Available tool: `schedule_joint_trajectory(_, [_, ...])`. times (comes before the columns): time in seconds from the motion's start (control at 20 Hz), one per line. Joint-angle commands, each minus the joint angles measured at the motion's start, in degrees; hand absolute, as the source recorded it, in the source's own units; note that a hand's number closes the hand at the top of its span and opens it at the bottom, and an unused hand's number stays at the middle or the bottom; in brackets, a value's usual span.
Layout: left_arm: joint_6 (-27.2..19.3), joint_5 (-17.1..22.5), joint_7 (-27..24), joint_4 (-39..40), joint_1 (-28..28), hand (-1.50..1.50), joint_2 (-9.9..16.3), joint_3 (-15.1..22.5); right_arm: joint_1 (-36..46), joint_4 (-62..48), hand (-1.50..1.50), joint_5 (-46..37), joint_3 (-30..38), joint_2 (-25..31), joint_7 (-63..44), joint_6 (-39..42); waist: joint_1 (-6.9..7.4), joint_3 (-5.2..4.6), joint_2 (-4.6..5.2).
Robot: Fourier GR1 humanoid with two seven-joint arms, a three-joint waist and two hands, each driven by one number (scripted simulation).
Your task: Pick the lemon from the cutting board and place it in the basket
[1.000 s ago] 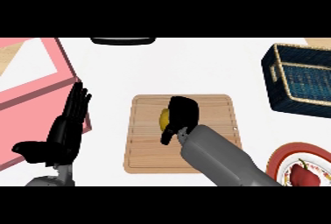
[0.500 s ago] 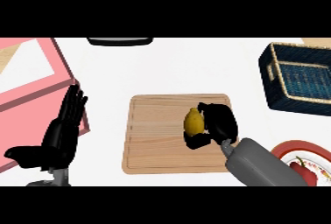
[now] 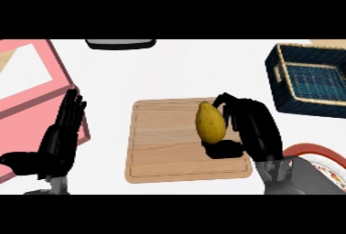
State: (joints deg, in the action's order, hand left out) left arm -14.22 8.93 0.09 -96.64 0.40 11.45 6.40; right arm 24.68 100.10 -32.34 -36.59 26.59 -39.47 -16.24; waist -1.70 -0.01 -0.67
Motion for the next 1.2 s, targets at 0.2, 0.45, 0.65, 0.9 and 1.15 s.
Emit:
schedule_joint_trajectory(0.2, [0.7, -0.03, -2.61, 2.92, -0.63, 0.0, -0.53, -1.44, -4.81, 31.13, 1.5, 6.06, 11.78, 7.81, -11.89, 5.42, -0.44, -0.06, 0.12])
schedule_joint_trajectory(0.45, [1.3, -0.85, 2.02, -2.84, 0.96, 0.0, -0.8, 0.72, -7.85, 36.6, 1.5, 9.37, 20.82, 9.27, -18.91, 11.95, 1.26, 0.01, 0.51])
schedule_joint_trajectory(0.65, [3.51, 0.36, -2.81, 4.5, -3.06, 0.0, -0.62, -2.48, -4.93, 34.45, 1.5, 14.24, 28.51, 12.29, -22.99, 16.58, 1.15, -0.04, 0.62])
schedule_joint_trajectory(0.9, [2.56, -0.69, -0.24, -1.62, 1.22, 0.0, -1.56, 0.12, -7.88, 24.07, 1.5, 14.47, 36.15, 18.28, -12.06, 20.08, 1.88, 0.04, 0.67])
schedule_joint_trajectory(1.15, [4.77, 0.68, -0.08, 2.47, -3.18, 0.0, -0.46, -4.24, -7.78, 23.14, 1.5, 15.16, 42.03, 16.97, -10.29, 23.35, 1.72, 0.0, 0.66])
